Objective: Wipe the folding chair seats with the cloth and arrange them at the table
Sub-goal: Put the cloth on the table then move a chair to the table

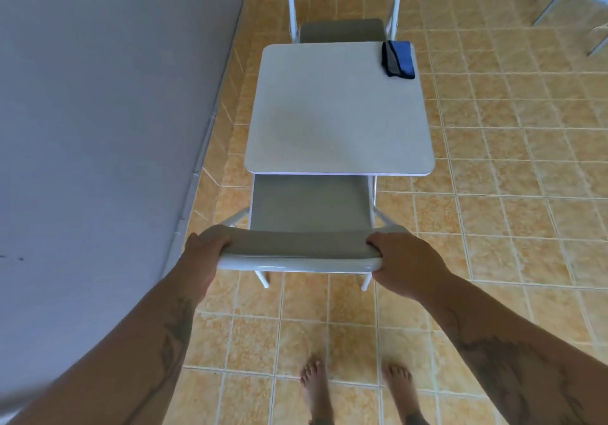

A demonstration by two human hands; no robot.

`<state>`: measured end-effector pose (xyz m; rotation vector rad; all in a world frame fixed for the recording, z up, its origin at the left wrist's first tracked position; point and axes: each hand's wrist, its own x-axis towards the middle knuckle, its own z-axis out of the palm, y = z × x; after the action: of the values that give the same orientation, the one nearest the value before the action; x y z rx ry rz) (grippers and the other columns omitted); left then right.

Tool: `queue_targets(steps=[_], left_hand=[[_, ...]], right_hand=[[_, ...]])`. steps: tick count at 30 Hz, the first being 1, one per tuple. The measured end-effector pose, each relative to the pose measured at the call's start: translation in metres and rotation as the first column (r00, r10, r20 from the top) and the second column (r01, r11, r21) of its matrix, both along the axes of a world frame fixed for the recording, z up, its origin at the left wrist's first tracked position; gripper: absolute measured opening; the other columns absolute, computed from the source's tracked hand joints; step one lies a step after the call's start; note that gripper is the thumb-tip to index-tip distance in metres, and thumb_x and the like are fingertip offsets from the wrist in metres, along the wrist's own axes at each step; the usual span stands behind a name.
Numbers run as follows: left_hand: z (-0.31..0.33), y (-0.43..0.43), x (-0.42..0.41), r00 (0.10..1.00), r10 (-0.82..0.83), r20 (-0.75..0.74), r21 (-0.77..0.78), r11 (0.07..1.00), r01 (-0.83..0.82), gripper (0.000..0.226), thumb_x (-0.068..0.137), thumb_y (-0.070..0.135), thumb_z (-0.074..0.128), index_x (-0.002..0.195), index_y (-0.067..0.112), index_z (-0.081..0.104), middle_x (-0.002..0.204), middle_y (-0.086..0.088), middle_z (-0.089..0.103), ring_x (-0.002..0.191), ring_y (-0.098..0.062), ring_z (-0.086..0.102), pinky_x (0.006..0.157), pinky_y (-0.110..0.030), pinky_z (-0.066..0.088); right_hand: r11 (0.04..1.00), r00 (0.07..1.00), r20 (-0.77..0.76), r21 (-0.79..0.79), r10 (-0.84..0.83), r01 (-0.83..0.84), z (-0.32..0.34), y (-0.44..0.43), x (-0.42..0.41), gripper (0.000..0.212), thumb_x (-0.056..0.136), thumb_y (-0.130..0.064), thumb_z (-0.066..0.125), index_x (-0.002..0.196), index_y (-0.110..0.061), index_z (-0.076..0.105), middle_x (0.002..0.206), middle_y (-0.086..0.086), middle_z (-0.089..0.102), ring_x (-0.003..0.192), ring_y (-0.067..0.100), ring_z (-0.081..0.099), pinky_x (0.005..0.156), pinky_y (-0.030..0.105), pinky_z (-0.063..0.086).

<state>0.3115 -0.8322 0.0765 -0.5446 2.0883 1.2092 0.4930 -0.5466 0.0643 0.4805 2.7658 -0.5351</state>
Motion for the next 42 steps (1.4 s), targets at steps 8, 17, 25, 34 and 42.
queue_targets(steps=[8,17,25,34,42], left_hand=[[-0.008,0.003,-0.029,0.928,-0.351,-0.123,-0.196,0.925,0.324,0.081,0.079,0.051,0.058,0.144,0.01,0.03,0.143,-0.017,0.037,0.126,-0.037,0.041,0.098,-0.048,0.043],[-0.01,-0.028,-0.023,0.526,-0.794,-0.304,-0.393,0.607,0.691,0.091,0.057,0.059,0.081,0.134,0.046,0.034,0.13,0.022,0.038,0.127,-0.017,0.04,0.107,-0.054,0.032],[-0.009,0.004,-0.01,0.427,-0.83,-0.358,-0.603,0.555,0.573,0.044,0.089,0.009,0.049,0.12,0.038,0.057,0.124,0.012,0.059,0.125,-0.026,0.045,0.083,-0.037,0.046],[-0.013,-0.003,-0.029,0.417,-0.864,-0.282,-0.581,0.499,0.643,0.05,0.084,0.006,0.054,0.116,0.046,0.054,0.096,0.009,0.049,0.112,-0.032,0.055,0.074,-0.038,0.046],[-0.002,0.001,-0.022,0.424,-0.872,-0.244,-0.623,0.476,0.621,0.048,0.088,0.01,0.053,0.122,0.044,0.052,0.118,-0.007,0.06,0.121,-0.041,0.052,0.084,-0.046,0.049]], right_hand=[[0.986,0.983,0.116,-0.074,-0.143,0.152,0.001,0.0,-0.005,0.065,0.059,-0.029,0.069,0.123,-0.031,0.056,0.124,-0.003,0.057,0.119,0.027,0.052,0.088,0.033,0.047],[0.022,0.429,0.532,-0.61,-0.73,0.792,0.015,0.004,0.002,0.058,0.094,-0.037,0.058,0.144,-0.024,0.033,0.14,0.009,0.045,0.119,0.033,0.052,0.092,0.05,0.048],[-0.214,0.225,0.588,-0.583,-0.777,0.784,0.004,0.034,-0.023,0.041,0.092,-0.006,0.054,0.132,-0.001,0.046,0.083,0.011,0.055,0.066,0.02,0.055,0.035,0.021,0.048],[-0.043,0.281,0.529,-0.519,-0.801,0.854,-0.008,0.031,-0.02,0.044,0.086,-0.017,0.055,0.128,-0.009,0.044,0.091,0.016,0.049,0.055,0.021,0.043,0.038,0.022,0.037],[-0.042,0.3,0.526,-0.541,-0.796,0.84,-0.009,0.027,-0.016,0.044,0.085,-0.018,0.057,0.127,-0.011,0.044,0.085,0.014,0.047,0.051,0.02,0.039,0.041,0.024,0.034]])
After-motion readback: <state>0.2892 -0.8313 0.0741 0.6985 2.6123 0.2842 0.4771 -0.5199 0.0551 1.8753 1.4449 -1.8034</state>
